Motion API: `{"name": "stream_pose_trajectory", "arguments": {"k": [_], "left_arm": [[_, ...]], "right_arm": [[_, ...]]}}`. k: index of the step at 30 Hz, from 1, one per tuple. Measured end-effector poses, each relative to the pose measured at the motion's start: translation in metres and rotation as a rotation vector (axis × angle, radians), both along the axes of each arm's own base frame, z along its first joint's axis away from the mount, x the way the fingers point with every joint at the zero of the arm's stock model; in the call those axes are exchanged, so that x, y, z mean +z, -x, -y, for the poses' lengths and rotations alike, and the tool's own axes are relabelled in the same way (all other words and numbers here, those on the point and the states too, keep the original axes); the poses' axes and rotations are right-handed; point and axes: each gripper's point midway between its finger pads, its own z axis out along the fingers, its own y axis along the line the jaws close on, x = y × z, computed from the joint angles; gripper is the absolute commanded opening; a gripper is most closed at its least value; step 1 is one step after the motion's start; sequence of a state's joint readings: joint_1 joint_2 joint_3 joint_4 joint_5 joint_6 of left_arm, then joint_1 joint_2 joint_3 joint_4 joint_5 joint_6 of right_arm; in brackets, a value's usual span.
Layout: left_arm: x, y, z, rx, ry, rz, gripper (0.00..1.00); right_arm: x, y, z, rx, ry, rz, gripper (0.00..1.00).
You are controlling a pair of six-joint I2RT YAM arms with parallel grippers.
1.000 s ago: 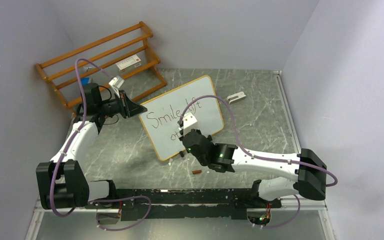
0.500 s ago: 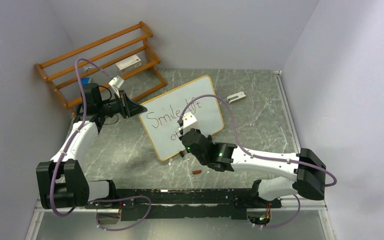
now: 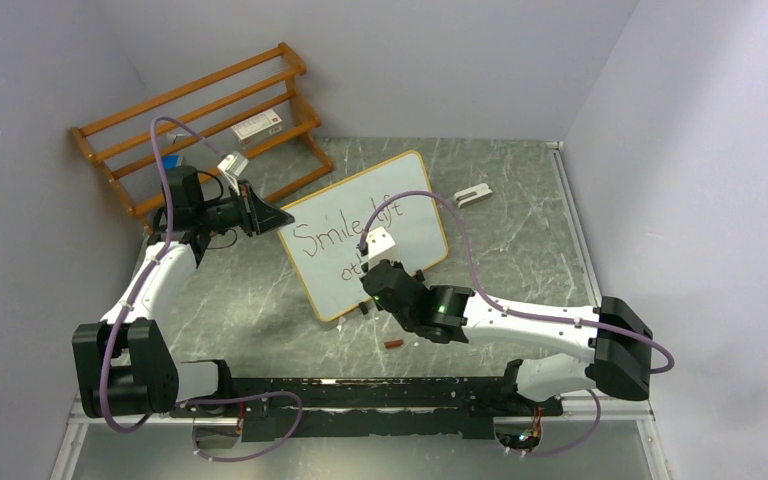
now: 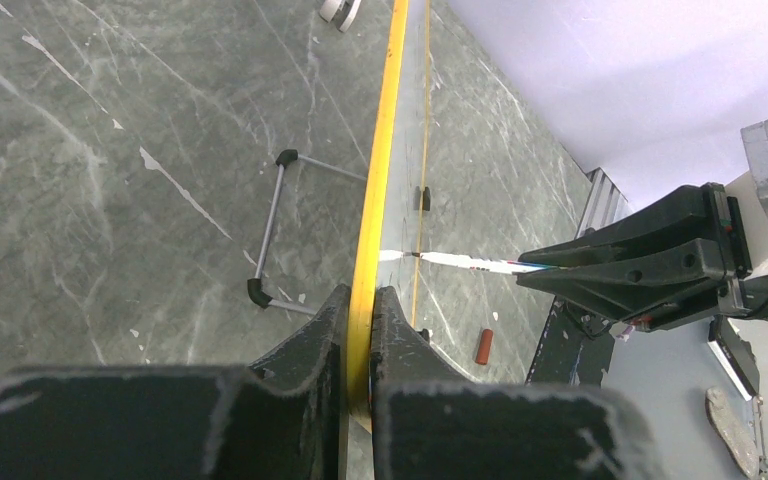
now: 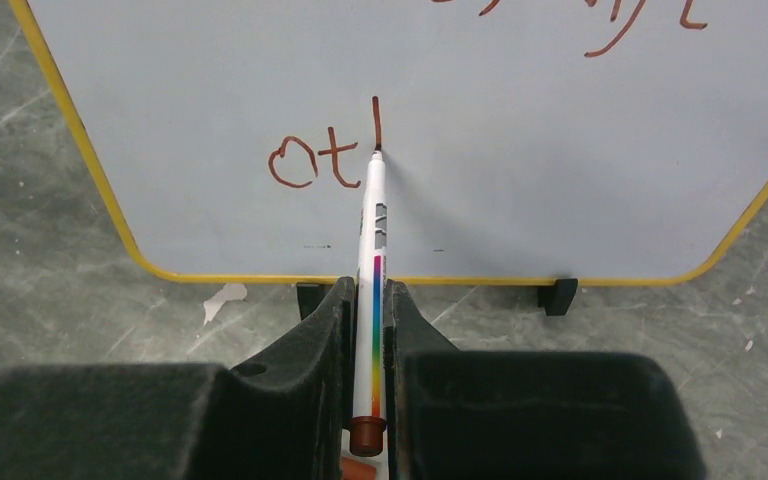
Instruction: Write a sentence on the whiteboard
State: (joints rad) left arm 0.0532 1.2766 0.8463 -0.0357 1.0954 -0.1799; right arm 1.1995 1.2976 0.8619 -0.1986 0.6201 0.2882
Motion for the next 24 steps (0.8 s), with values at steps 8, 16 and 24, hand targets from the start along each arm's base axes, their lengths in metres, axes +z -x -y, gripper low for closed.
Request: {"name": "stream_pose_trajectory", "arguments": {"k": [8,16,24], "left_arm": [[0.0,0.0,0.0,0.0,0.0,0.0,0.05],[0.0,0.0,0.0,0.0,0.0,0.0,0.05],[0.0,0.0,0.0,0.0,0.0,0.0,0.05]], "right_arm": [[-0.005,0.003,0.002,0.002,0.01,-0.021,0.0],[-0.009,0.006,0.004,0.007,0.022,-0.041,0.0],[-0.012,0.008,0.005,0.009,0.025,-0.05,0.0]]}}
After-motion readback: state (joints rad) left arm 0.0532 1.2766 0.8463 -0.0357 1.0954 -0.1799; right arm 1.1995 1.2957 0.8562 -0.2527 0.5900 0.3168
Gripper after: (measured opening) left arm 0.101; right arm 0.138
